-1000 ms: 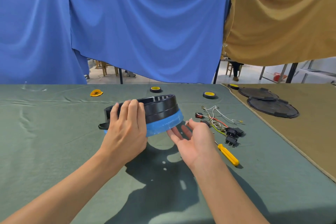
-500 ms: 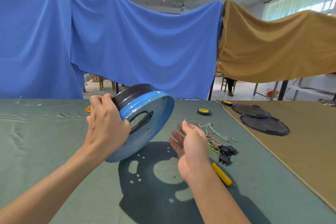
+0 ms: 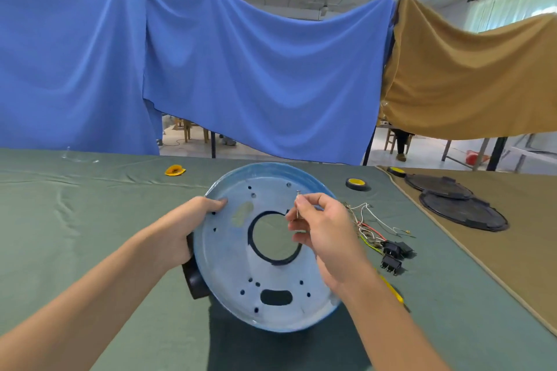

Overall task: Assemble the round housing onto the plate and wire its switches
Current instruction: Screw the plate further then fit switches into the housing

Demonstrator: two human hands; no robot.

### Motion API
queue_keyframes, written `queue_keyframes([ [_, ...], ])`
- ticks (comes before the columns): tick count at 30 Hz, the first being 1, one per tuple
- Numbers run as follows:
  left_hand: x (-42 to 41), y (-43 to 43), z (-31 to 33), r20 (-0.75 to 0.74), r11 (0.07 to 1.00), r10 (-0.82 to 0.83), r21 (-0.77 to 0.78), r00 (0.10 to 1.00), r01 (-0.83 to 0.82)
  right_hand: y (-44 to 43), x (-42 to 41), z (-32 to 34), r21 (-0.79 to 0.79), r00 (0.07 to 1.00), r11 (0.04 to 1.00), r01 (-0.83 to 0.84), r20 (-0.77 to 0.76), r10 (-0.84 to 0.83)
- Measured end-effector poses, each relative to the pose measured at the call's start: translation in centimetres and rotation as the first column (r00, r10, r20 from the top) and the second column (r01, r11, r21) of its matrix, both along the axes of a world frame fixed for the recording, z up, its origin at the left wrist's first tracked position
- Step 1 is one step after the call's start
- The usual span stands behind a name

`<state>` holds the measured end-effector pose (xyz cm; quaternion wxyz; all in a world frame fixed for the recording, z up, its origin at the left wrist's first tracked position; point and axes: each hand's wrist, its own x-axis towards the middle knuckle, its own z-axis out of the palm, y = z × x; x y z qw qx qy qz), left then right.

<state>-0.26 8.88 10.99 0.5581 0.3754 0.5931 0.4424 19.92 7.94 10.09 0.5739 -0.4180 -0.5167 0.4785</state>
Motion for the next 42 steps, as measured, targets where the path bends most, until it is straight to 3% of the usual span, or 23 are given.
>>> queue_keyframes([
  [8, -0.8, 0.4, -2.8, 0.118, 0.996, -0.087, -0.021, 0.989, 0.090, 1.5, -1.8, -0.7, 0.042, 0.930, 0.986, -0.162, 0.340, 0.138],
  [13, -1.4, 0.4, -3.7, 0.157, 0.989, -0.115, -0.080, 0.981, 0.129, 3.0, -3.1, -0.8, -0.009, 0.823, 0.967, -0.253, 0.524, 0.220],
  [19, -2.5, 1.5, -5.2, 0.253, 0.984, -0.109, -0.113, 0.961, 0.141, 5.3, -4.4, -0.3, 0.049, 0.638, 0.965, -0.258, 0.759, 0.132],
  [25, -4.0, 2.4, -6.1, 0.351, 0.974, -0.142, -0.119, 0.926, 0.194, 6.8, -5.2, -0.1, -0.032, 0.612, 0.952, -0.303, 0.759, 0.220],
  [33, -5.2, 3.2, -8.0, 0.454, 0.957, -0.164, -0.141, 0.876, 0.252, 8.1, -6.3, -0.3, -0.087, 0.676, 0.944, -0.317, 0.677, 0.290],
  [37, -5.2, 3.3, -8.2, 0.471, 0.955, -0.190, -0.113, 0.861, 0.273, 8.4, -7.2, -0.6, 0.110, 0.572, 0.939, -0.325, 0.814, 0.102],
  [42, -5.1, 2.9, -8.1, 0.489, 0.961, -0.173, -0.106, 0.855, 0.256, 8.5, -8.0, -0.7, 0.146, 0.486, 0.915, -0.376, 0.872, 0.061],
])
